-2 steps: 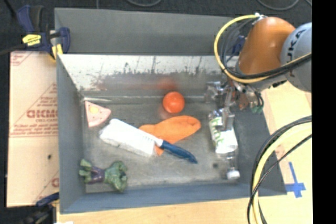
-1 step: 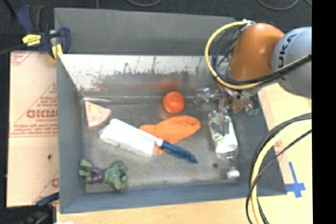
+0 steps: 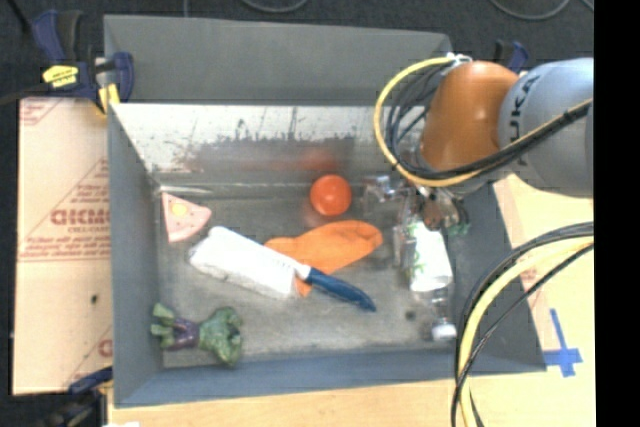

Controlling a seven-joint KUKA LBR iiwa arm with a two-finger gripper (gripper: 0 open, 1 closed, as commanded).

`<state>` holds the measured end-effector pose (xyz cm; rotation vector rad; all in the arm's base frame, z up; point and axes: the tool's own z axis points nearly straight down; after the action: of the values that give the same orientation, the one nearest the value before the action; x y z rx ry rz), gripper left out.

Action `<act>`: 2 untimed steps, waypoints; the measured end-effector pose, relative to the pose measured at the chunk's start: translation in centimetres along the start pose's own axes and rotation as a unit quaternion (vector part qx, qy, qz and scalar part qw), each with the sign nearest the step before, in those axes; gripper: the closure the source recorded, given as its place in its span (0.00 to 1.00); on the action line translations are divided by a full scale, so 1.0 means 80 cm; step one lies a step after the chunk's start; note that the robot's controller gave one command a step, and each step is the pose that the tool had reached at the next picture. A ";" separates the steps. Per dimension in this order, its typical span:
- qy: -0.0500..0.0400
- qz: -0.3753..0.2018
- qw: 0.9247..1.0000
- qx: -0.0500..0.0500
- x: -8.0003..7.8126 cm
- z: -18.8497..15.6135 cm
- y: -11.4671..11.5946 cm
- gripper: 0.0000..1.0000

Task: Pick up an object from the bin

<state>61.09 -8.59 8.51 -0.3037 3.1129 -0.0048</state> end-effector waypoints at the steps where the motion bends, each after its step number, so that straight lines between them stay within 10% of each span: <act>1: 0.002 0.010 1.000 -0.001 -0.008 0.011 0.032 0.00; 2: 0.005 -0.026 1.000 -0.002 -0.006 -0.039 0.041 0.00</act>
Offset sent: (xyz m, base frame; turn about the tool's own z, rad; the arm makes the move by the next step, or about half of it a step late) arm -0.0023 0.0364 0.0766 -0.0874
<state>60.86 -5.31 11.64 -0.3870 3.1134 -0.0010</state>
